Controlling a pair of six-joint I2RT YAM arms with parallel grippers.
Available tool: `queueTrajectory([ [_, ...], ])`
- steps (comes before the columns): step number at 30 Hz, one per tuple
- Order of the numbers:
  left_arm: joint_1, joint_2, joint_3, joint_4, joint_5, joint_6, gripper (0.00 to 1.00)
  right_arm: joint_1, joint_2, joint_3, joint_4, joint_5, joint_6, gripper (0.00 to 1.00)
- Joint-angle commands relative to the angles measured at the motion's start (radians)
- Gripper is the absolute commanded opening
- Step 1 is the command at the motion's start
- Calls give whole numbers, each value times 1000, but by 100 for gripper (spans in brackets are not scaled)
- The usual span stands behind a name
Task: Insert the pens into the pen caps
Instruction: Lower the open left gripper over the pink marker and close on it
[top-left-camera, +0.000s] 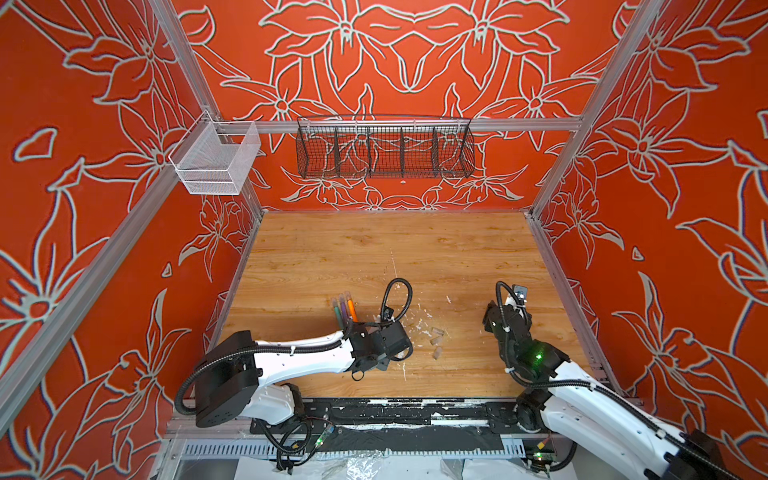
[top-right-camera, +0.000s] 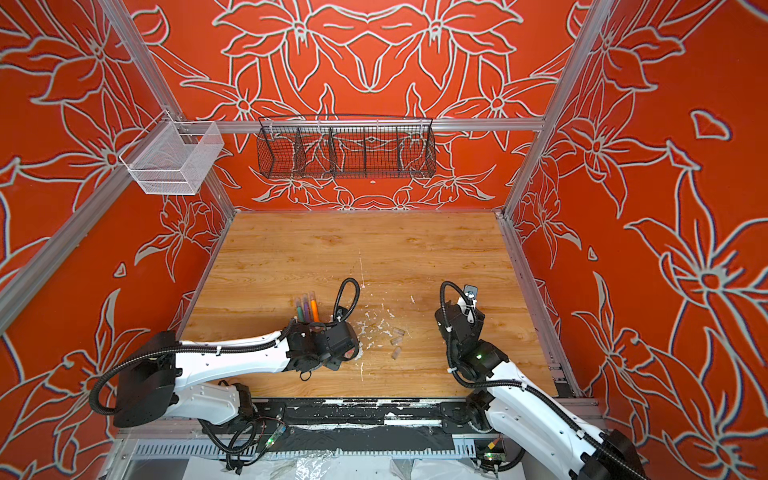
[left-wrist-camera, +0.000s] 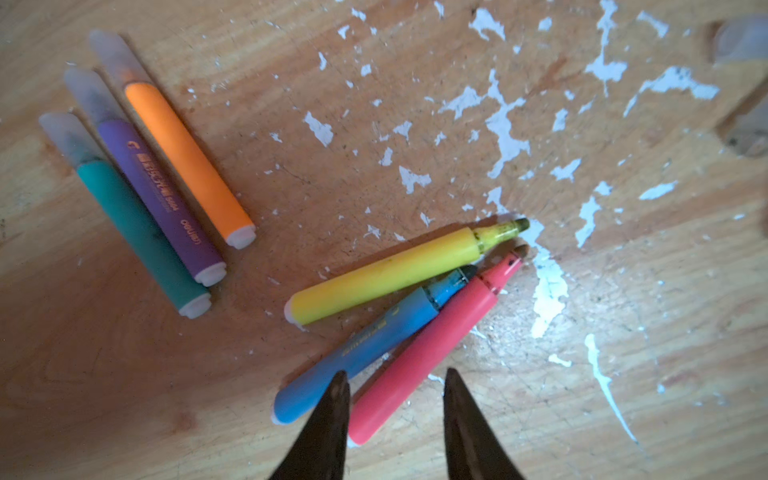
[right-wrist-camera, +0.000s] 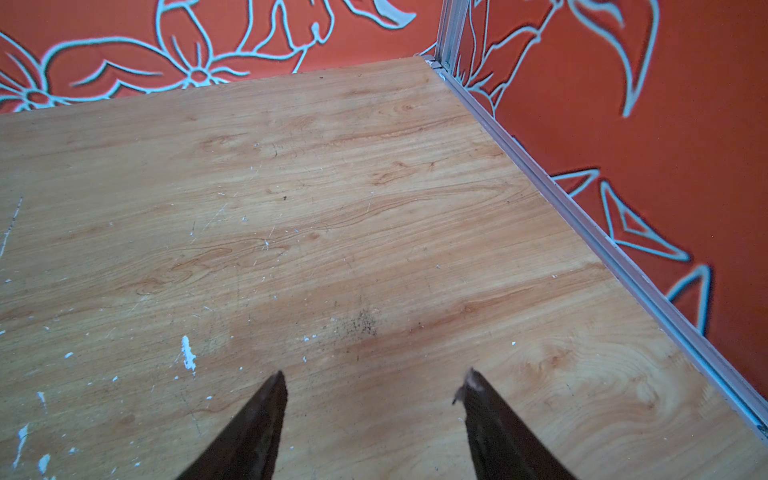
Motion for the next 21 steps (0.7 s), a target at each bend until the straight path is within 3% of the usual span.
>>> queueTrajectory([
  [1,-5,44,0,5,14,10,37,-6,-3,27,-3,0,14,69],
  [21,-5,64,-74,90,109,18,38,-7,-27,22,-18,-21,22,69],
])
